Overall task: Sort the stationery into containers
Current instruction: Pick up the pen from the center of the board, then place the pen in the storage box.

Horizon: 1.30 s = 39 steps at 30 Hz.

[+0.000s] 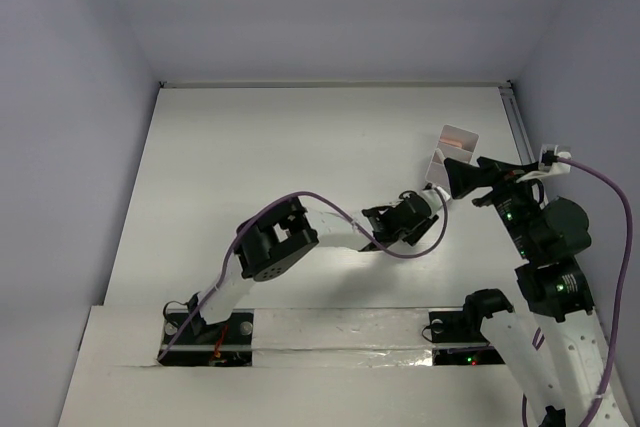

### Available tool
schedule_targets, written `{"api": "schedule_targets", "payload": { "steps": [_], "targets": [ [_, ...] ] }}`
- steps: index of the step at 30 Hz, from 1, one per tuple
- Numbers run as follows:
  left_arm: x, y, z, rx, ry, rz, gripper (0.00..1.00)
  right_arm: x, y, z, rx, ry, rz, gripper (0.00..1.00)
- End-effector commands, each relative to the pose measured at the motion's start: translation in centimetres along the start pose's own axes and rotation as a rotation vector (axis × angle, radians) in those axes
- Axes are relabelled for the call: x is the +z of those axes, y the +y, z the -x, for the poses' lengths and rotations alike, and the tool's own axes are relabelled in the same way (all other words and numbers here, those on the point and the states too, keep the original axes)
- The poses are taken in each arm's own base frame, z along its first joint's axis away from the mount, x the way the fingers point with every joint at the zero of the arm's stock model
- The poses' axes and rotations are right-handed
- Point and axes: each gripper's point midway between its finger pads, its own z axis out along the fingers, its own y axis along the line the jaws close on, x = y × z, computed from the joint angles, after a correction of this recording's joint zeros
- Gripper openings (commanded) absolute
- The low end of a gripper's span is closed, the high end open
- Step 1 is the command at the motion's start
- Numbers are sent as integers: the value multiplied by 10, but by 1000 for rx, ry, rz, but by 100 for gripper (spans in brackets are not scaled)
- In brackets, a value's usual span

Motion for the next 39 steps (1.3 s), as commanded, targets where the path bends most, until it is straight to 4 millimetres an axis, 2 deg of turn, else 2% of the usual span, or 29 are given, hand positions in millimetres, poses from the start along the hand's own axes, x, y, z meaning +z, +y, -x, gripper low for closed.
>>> {"api": "schedule_targets", "payload": {
  "steps": [1, 7, 10, 13, 14, 17, 18, 20, 21, 23, 24, 27, 28, 30, 31, 33, 34, 35, 36, 37, 38, 39],
  "targets": [
    [5, -1, 24, -29, -51, -21, 36, 4, 5, 4, -4, -23, 35, 100],
    [12, 2, 24, -22, -39, -15, 28, 5, 6, 6, -7, -25, 34, 100],
    [10, 1, 20, -21, -31, -27, 17, 5, 5, 7, -9, -27, 33, 100],
    [10, 0, 16, -16, -18, -31, 2, 5, 4, 6, -10, -26, 26, 100],
    [10, 0, 17, -18, -18, -33, 0, 5, 3, 6, -11, -27, 23, 100],
    [0, -6, 35, -44, -69, -66, 0, 4, 3, 9, -12, -39, 15, 100],
    [-11, -8, 53, -62, -115, -84, 0, 4, 2, 10, -12, -44, 9, 100],
    [-25, -14, 76, -88, -189, -124, 0, 3, 2, 13, -11, -53, 7, 100],
    [-40, -11, 100, -115, -245, -136, 0, 2, 2, 14, -11, -58, 5, 100],
    [-59, -14, 128, -138, -327, -167, 0, 0, 2, 17, -11, -69, -1, 100],
    [-77, -14, 150, -153, -383, -180, 0, -1, -1, 21, -11, -82, -22, 100],
    [-101, 1, 187, -231, -498, -203, 0, -9, 1, 38, 0, -139, -36, 100],
    [-106, 11, 202, -282, -546, -227, 0, -11, 4, 43, 7, -159, -26, 100],
    [-108, 25, 216, -335, -594, -254, 0, -16, 8, 60, 20, -221, -25, 100],
    [-111, 40, 233, -362, -647, -270, 0, -17, 11, 65, 23, -234, -16, 100],
    [-111, 51, 248, -418, -692, -289, 0, -16, 14, 70, 32, -245, -6, 100],
    [-109, 56, 262, -430, -732, -298, 0, -14, 17, 72, 34, -242, 3, 100],
    [-106, 60, 268, -448, -748, -309, 0, -13, 18, 74, 37, -249, 9, 100],
    [-94, 66, 267, -454, -751, -306, 0, -13, 19, 76, 44, -255, 12, 100],
    [-100, 65, 286, -454, -807, -327, 0, -12, 25, 73, 44, -242, 48, 100],
    [-98, 70, 292, -458, -828, -329, 0, -13, 28, 76, 46, -254, 64, 100],
    [-84, 69, 289, -467, -823, -335, 0, -12, 30, 76, 51, -255, 72, 100]
  ]
}}
